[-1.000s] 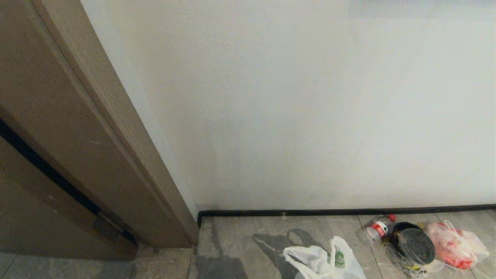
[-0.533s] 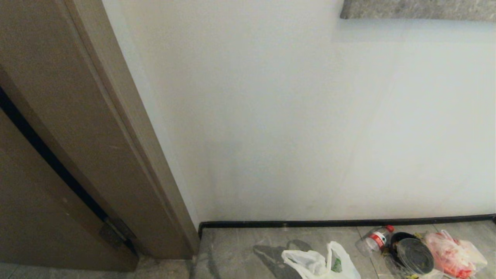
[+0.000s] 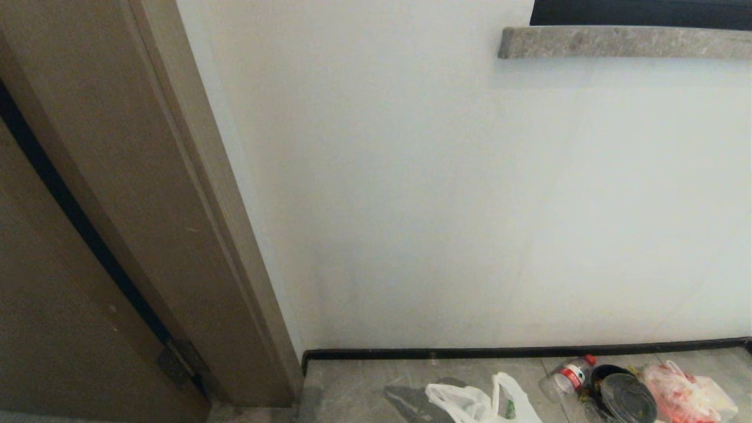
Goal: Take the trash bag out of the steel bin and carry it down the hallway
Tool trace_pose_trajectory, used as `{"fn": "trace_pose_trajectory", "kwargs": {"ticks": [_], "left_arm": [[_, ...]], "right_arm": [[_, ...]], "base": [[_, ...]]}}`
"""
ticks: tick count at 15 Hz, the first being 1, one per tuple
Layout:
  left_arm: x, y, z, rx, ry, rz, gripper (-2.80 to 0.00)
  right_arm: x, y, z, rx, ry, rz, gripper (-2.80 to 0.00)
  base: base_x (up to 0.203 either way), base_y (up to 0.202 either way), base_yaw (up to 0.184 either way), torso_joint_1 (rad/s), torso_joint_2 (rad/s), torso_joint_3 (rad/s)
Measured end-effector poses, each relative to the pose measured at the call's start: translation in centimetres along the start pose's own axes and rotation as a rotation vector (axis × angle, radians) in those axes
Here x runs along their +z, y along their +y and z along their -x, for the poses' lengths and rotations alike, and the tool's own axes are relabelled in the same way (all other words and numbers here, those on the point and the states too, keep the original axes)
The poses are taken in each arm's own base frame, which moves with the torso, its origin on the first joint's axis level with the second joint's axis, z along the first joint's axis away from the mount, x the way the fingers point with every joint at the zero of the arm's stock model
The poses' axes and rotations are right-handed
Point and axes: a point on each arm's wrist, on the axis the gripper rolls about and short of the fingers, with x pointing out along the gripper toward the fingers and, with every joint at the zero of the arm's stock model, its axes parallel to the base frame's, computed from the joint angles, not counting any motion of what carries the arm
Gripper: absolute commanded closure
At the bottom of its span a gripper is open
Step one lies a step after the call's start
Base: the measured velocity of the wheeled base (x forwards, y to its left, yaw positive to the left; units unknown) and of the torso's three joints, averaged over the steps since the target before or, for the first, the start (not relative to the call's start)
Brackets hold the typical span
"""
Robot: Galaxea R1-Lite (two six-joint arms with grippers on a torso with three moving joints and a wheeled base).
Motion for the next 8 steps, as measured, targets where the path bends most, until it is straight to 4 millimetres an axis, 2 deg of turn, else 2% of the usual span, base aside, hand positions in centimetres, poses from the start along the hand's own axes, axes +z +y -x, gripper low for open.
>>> {"fn": "trace_pose_trajectory", "kwargs": {"ticks": [8], "left_arm": [[0.0,0.0,0.0,0.0,0.0,0.0,0.0]], "right_arm": [[0.0,0.0,0.0,-0.001,0.0,0.0,0.0]], "base": [[0.0,0.0,0.0,0.0,0.0,0.0]]}}
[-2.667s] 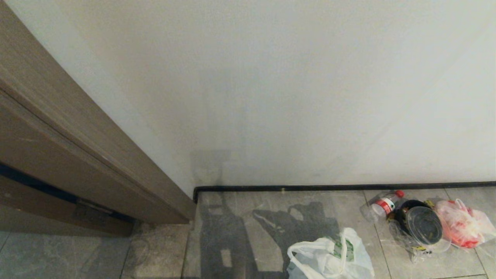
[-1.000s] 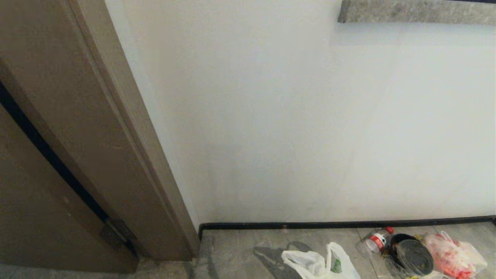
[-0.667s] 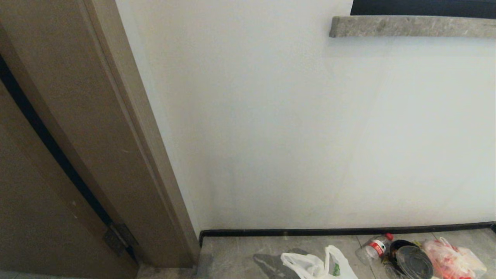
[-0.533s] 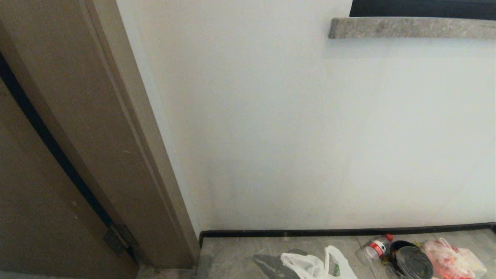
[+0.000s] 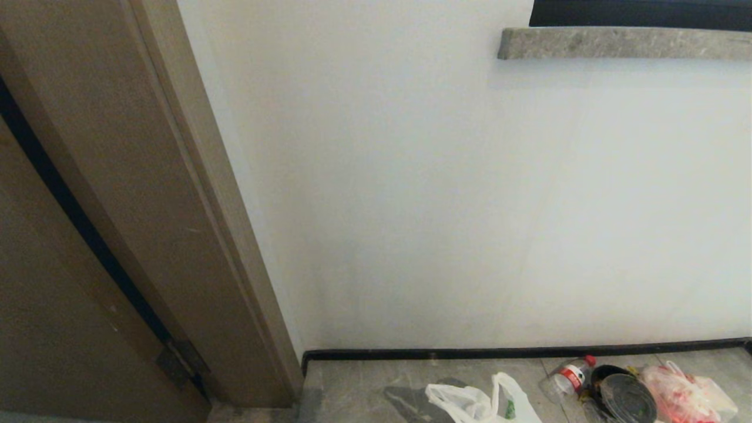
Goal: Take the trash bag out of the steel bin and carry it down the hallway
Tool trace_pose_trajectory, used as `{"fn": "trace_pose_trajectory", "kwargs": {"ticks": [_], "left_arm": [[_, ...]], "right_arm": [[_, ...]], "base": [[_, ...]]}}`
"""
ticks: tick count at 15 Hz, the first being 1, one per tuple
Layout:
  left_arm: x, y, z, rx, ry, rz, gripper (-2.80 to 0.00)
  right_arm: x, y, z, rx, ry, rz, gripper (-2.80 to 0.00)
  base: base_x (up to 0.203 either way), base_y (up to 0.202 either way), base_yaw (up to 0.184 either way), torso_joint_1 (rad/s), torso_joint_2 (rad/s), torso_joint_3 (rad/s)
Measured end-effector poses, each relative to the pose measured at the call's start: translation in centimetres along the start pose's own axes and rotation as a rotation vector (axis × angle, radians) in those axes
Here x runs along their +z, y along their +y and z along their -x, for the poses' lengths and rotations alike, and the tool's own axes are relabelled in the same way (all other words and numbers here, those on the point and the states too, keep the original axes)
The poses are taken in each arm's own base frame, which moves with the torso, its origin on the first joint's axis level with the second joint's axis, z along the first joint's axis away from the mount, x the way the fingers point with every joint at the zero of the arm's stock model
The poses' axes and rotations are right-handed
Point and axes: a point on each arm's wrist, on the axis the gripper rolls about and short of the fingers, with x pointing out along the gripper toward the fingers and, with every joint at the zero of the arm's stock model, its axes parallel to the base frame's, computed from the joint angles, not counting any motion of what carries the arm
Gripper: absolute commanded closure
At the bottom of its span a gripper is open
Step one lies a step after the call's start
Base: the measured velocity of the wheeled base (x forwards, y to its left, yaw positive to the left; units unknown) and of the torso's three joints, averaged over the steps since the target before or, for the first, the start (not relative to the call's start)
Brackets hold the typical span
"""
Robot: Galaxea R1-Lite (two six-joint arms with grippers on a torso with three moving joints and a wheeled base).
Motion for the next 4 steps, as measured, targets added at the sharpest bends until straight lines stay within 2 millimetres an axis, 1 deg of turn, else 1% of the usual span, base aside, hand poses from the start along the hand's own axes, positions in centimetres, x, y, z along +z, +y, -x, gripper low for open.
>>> {"fn": "trace_pose_trajectory", "kwargs": {"ticks": [4], "left_arm": [[0.0,0.0,0.0,0.0,0.0,0.0,0.0]], "right_arm": [[0.02,0.0,0.0,0.0,-0.002,-0.002,0.0]], "base": [[0.0,0.0,0.0,0.0,0.0,0.0]]}}
